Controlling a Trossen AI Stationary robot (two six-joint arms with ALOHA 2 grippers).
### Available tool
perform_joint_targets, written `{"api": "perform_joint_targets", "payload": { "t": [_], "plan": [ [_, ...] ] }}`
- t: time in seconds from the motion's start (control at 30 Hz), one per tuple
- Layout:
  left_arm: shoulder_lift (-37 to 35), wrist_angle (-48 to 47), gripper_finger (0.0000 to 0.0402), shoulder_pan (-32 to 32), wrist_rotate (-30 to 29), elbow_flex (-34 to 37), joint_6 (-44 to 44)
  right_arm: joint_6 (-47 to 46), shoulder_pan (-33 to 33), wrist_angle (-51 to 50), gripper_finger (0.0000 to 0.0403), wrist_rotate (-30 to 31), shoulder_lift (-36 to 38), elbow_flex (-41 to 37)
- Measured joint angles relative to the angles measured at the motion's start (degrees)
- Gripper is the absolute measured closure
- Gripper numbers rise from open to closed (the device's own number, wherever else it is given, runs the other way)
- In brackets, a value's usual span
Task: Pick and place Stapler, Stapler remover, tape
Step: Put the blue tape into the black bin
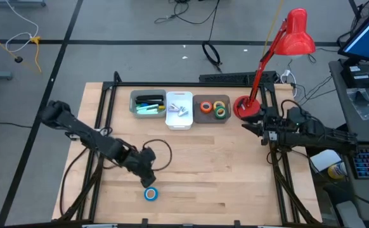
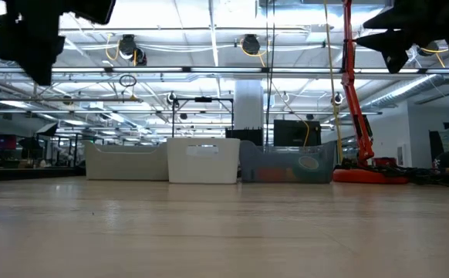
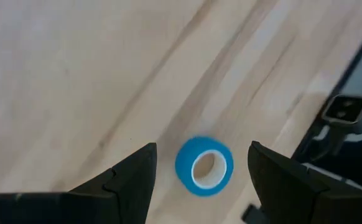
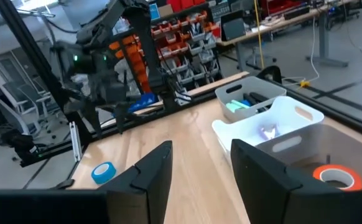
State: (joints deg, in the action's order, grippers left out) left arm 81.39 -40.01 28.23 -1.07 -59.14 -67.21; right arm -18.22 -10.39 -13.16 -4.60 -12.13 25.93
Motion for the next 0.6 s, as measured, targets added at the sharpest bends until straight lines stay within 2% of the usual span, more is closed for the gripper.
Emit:
{"api": "perform_joint_targets", "payload": {
  "t": [0.17,0.3,0.6],
  "plan": [
    [5.8,-0.3,0.0151,1.6,7.0,-0.9,-6.7,1.5,0.0,-0.1,0.0248,0.0,0.7,0.0],
    [9.6,-0.3,0.0151,3.5,10.0,-1.0,-12.2,2.0,0.0,-0.1,0.0248,-0.1,0.7,0.0],
    [13.5,0.0,0.0151,6.0,7.3,-0.9,-17.0,2.7,0.0,-0.5,0.0248,-0.2,0.7,0.0]
  ]
}}
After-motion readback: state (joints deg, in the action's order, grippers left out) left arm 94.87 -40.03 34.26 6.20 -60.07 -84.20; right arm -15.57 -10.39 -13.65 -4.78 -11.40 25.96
